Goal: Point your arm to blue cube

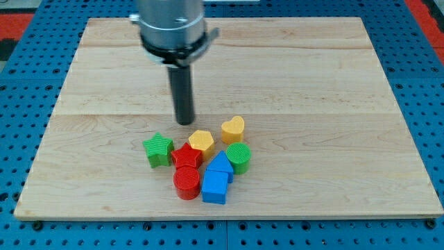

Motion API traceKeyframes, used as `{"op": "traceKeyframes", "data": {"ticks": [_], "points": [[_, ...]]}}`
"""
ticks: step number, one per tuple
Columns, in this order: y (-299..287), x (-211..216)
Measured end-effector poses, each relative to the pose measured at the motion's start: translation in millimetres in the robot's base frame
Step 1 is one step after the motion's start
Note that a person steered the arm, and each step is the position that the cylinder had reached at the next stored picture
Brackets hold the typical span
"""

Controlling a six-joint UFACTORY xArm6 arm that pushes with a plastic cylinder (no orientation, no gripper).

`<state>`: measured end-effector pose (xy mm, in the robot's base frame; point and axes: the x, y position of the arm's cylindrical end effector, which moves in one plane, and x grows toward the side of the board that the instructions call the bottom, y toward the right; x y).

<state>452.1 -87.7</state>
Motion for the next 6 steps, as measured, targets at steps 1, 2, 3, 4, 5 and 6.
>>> {"op": "traceKeyframes", "data": {"ticks": [1, 2, 3, 4, 5, 6], "points": [[-65.0, 5.0], [-85.6, 90.8], [-59.9, 165.7], [-47.5, 166.3], [-30.2, 166.9], [-15.4, 166.6]]}}
